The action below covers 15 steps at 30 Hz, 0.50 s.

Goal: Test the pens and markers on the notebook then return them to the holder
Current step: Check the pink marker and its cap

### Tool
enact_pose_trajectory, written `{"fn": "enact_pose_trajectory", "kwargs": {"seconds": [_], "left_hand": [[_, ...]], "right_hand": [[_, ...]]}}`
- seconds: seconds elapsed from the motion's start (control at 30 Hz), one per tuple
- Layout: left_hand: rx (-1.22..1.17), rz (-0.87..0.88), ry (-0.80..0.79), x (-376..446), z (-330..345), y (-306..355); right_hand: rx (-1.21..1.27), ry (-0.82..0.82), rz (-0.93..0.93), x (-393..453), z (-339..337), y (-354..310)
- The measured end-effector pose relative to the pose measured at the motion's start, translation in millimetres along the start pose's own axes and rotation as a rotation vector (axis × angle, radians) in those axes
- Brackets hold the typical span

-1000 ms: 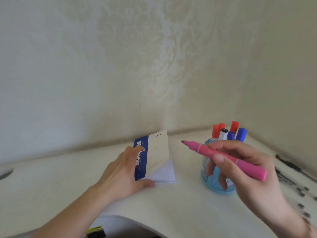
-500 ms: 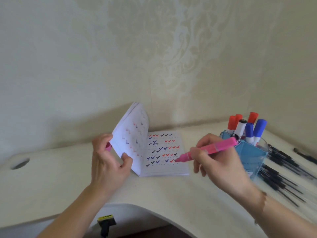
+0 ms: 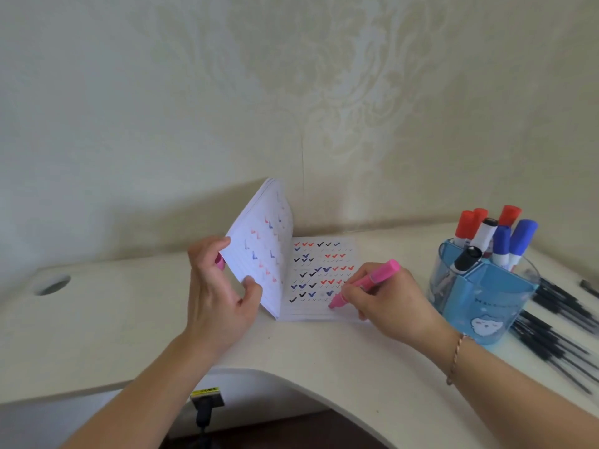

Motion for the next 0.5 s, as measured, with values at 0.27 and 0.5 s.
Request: {"fn": "enact_pose_trajectory", "kwargs": {"seconds": [0.27, 0.5], "left_hand": [[-0.009, 0.026, -0.004, 0, 0, 2], [-0.053, 0.002, -0.04, 0, 5, 4]], "right_hand": [[-0.054, -0.009, 0.039, 1, -11, 5], [-0.138, 0.066, 0.019, -4, -16, 9]]}}
Point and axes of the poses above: each hand's wrist, its own x-axis towards the middle knuckle, its own z-axis out of the palm, y = z × x, the point moved 3 cm from there along x, towards the middle knuckle, and after that the axes turned 12 degrees about -x, right-handed, at the moved point
